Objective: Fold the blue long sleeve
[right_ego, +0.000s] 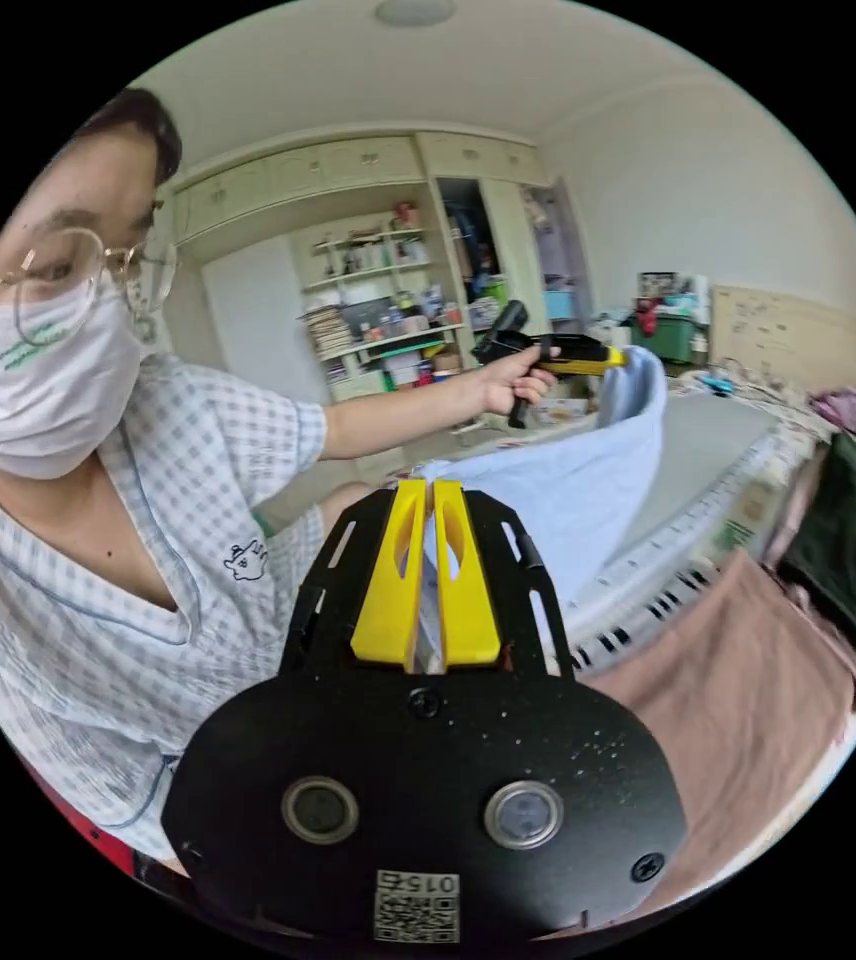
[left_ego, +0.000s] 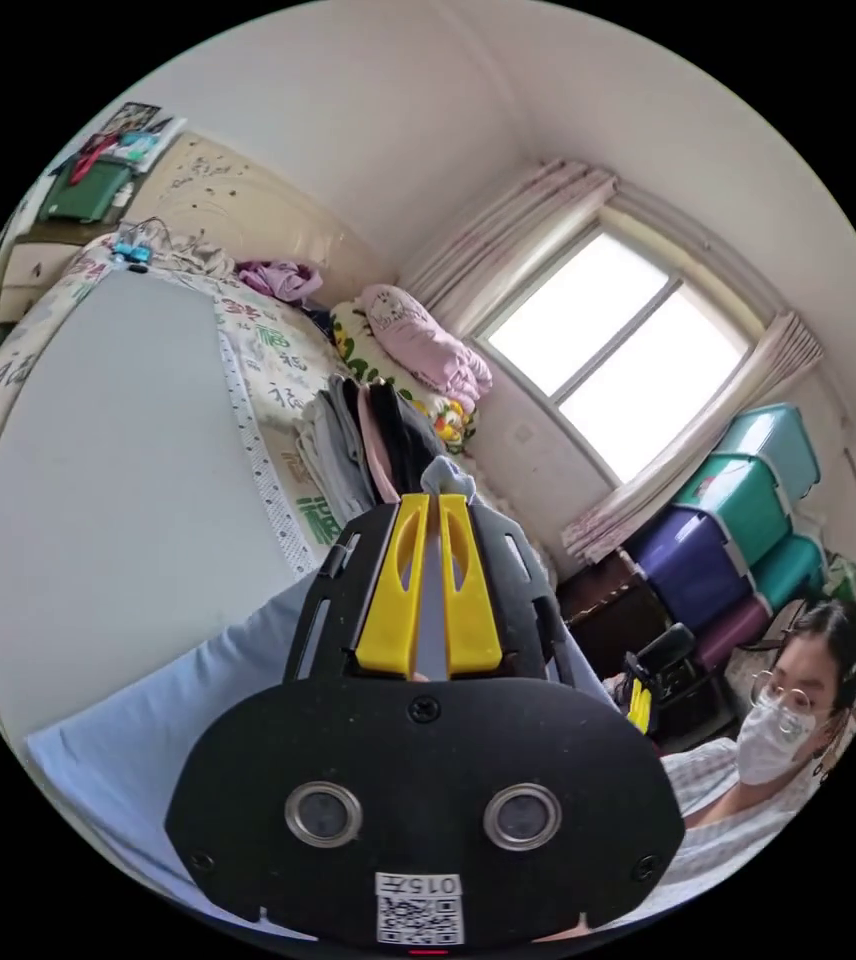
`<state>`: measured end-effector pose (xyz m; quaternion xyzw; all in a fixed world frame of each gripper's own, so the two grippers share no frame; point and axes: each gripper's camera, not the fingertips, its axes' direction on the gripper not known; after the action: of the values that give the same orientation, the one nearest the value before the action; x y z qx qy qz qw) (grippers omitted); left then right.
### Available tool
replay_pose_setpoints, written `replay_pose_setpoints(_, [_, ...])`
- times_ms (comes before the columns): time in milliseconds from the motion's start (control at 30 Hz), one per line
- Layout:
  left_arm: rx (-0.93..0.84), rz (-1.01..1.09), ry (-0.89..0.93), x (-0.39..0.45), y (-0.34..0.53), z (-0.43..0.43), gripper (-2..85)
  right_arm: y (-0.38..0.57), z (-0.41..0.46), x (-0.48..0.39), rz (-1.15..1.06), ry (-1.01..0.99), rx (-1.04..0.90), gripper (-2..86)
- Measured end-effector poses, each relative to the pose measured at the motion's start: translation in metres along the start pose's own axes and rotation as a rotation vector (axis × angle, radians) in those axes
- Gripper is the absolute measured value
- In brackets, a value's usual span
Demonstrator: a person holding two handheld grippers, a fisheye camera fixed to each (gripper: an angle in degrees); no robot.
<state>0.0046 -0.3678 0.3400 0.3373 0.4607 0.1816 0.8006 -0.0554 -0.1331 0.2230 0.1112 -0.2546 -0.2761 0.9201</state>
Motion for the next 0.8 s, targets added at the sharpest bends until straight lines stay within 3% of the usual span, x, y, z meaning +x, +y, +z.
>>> replay_pose_setpoints(167, [0.133, -0.010, -0.016, -0.072, 0.054, -0.126, 0.6, -0.035, 0.140, -0.016, -0.090, -0.261, -0.199, 0.2])
replay_pose_setpoints(367, [0.184, -0.251, -0.220, -0.175, 0.133, -0.212, 1.2, -0.023, 0.294, -0.011, -0.062, -0.340, -0.493, 0.1])
replay_pose_setpoints(467, [0.321, -0.293, -0.123, -0.199, 0.163, -0.248, 9.6, -0.009, 0.328, 0.003, -0.014, -0.370, -0.556, 0.1])
replay_pose_setpoints(667, [0.088, -0.224, -0.153, -0.186, 0.145, -0.217, 13.4, 0.010, 0.348, 0.017, -0.022, -0.420, -0.598, 0.2])
replay_pose_setpoints(800, [-0.096, -0.126, -0.379, -0.158, 0.121, -0.169, 11.0, 0.020, 0.357, 0.022, -0.036, -0.445, -0.608, 0.2])
